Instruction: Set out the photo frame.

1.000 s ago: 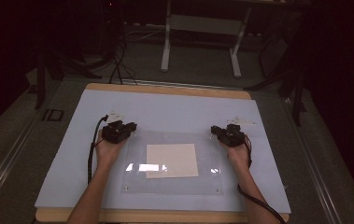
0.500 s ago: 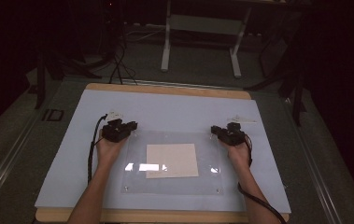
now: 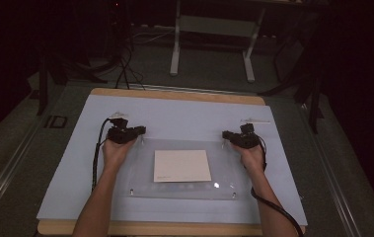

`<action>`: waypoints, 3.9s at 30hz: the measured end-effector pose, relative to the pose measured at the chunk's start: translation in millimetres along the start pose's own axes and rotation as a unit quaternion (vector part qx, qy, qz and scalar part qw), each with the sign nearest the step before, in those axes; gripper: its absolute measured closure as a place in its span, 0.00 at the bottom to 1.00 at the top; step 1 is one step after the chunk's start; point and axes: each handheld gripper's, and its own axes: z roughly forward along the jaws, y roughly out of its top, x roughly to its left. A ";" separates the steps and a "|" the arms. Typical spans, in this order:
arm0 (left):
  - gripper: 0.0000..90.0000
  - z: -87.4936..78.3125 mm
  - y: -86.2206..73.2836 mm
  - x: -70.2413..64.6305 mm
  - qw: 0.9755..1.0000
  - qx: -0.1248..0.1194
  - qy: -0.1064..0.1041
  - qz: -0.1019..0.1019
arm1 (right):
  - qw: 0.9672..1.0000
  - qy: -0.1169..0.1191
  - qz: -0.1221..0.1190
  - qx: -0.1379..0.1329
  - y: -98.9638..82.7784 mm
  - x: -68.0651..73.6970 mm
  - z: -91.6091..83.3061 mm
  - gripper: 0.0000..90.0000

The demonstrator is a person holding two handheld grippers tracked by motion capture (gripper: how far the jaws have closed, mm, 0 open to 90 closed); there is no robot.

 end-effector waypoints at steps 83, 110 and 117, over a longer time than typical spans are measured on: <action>0.94 16.3 19.3 4.7 0.998 0.048 0.014 -0.047 | 0.971 0.122 -0.204 -0.007 -87.6 189.5 -86.3 1.00; 0.81 9.4 21.9 -3.1 0.999 0.032 0.033 -0.011 | 0.975 0.125 -0.178 -0.048 -73.3 187.8 -87.3 1.00; 0.73 -3.1 22.6 -6.7 0.999 0.017 0.028 0.011 | 0.975 0.124 -0.177 -0.057 -65.7 187.3 -88.2 1.00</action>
